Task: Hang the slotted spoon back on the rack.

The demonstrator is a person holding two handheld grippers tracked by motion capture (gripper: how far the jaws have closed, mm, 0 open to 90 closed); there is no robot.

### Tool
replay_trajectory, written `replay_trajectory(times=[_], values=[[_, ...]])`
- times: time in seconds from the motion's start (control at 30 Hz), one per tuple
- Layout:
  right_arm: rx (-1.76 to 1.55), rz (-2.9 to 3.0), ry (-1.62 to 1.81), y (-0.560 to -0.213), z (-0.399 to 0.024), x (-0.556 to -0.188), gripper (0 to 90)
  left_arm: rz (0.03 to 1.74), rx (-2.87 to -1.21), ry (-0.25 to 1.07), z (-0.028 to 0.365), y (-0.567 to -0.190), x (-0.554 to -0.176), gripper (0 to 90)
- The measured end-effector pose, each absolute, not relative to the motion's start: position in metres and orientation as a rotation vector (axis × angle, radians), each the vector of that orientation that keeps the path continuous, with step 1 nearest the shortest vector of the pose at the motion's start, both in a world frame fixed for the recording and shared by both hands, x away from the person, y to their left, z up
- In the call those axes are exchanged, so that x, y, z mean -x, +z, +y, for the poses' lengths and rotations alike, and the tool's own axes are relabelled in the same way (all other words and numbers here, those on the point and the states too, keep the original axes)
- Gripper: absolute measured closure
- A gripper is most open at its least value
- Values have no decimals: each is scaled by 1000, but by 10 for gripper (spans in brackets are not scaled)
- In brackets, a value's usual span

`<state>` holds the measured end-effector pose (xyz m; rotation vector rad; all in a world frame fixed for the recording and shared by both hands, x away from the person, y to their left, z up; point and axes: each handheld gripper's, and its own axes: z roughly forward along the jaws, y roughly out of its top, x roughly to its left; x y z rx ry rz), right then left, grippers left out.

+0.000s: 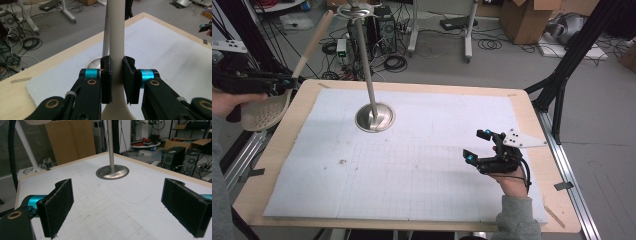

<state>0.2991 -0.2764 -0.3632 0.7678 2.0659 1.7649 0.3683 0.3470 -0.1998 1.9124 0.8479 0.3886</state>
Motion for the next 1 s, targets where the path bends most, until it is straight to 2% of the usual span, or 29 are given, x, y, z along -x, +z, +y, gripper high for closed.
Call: replay_trajectory(times=[1.0], values=[[-770, 2058, 1772, -362, -278, -298, 98, 909, -1962, 362, 301, -231, -399, 779]])
